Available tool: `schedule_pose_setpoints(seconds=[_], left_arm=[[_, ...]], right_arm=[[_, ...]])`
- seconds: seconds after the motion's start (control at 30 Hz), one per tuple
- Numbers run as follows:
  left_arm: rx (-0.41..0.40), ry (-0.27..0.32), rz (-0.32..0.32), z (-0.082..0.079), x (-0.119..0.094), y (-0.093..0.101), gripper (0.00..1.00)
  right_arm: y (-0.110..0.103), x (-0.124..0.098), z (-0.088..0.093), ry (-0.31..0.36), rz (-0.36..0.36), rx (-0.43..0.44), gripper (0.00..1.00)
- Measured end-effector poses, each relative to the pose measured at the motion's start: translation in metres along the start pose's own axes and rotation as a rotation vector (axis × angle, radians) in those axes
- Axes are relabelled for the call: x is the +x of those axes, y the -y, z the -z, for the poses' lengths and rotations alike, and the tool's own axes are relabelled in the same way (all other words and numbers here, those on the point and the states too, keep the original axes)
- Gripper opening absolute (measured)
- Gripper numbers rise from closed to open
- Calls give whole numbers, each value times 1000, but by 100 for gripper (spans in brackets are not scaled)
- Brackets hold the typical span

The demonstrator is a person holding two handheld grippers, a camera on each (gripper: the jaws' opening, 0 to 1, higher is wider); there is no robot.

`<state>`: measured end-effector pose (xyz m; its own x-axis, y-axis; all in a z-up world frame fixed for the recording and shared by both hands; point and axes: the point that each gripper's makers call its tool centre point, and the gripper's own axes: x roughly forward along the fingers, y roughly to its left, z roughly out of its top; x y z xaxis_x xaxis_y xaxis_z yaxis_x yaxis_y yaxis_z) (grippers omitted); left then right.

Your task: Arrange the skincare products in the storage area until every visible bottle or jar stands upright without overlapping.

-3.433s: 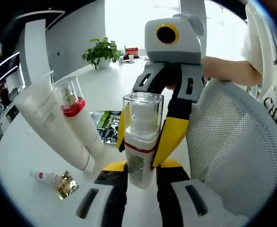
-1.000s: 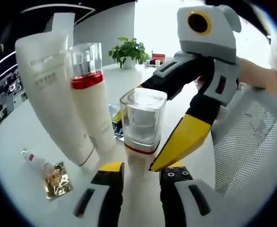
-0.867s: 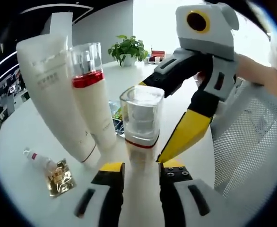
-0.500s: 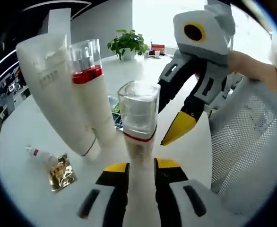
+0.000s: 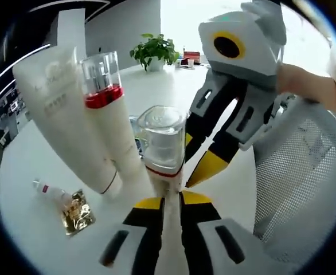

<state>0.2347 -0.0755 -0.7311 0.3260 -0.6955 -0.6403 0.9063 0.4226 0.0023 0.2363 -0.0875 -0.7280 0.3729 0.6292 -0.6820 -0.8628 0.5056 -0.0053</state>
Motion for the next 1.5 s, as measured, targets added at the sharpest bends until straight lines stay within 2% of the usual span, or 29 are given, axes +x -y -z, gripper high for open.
schedule_pose_setpoints(seconds=[0.6, 0.9, 1.5], left_arm=[[-14, 7, -43, -6, 11, -18, 8], [-40, 20, -62, -10, 16, -27, 8], [-66, 35, -77, -11, 18, -32, 6]], right_arm=[[16, 7, 2, -25, 41, -3, 11], [27, 10, 0, -17, 71, -1, 10], [39, 15, -2, -7, 108, 3, 8]])
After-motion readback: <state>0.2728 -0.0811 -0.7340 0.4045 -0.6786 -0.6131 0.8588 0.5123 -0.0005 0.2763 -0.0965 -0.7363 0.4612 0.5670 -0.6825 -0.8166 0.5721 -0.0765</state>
